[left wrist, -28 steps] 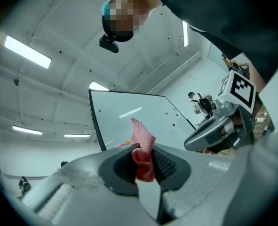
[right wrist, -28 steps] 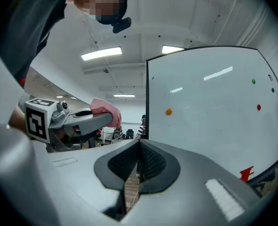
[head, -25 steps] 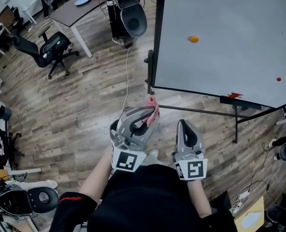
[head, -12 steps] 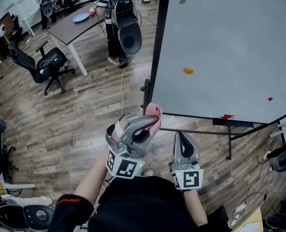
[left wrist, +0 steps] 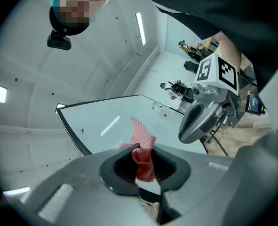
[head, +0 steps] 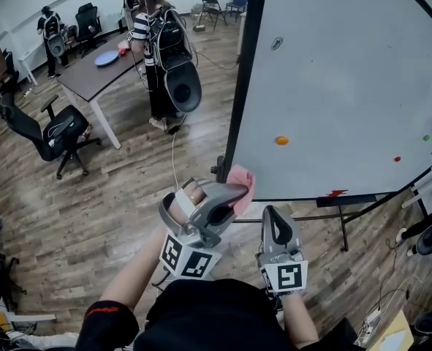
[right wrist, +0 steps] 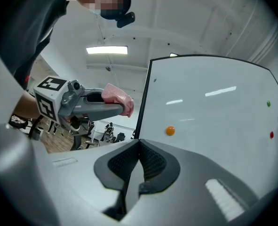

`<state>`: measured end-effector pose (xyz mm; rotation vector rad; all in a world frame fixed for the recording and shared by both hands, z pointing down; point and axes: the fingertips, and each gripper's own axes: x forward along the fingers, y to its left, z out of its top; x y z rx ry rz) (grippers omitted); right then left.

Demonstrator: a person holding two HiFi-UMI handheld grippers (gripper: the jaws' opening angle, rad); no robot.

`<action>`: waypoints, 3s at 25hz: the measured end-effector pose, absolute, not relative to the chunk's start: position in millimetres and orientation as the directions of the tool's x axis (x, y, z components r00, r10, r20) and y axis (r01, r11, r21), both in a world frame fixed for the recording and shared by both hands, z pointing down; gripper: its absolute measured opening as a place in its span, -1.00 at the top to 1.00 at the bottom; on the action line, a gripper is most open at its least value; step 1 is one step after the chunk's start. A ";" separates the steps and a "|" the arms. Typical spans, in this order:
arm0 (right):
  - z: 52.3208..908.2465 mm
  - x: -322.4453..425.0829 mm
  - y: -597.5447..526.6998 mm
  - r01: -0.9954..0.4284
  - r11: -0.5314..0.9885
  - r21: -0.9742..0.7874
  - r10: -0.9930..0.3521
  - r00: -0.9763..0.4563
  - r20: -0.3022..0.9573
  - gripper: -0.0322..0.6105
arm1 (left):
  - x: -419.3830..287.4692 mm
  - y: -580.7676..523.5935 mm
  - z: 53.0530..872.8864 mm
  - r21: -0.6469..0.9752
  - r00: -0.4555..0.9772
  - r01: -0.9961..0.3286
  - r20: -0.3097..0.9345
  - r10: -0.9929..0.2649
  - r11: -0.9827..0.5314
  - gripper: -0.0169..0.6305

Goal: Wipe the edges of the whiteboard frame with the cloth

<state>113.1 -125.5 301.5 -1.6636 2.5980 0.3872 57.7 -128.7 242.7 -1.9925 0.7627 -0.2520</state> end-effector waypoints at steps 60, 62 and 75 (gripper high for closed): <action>70.7 103.1 -169.3 -0.882 0.297 0.366 -0.751 -0.452 -0.482 0.89 | 54.2 -217.7 -87.6 -0.918 0.610 0.159 -0.199 -0.767 0.365 0.82; 68.5 101.4 -171.4 -0.882 0.300 0.362 -0.746 -0.454 -0.487 0.89 | 51.2 -224.1 -96.2 -0.912 0.598 0.175 -0.202 -0.776 0.372 0.82; 45.7 91.2 -191.6 -0.876 0.319 0.363 -0.715 -0.474 -0.514 0.89 | 48.6 -248.1 -146.6 -0.888 0.562 0.133 -0.298 -0.772 0.440 0.82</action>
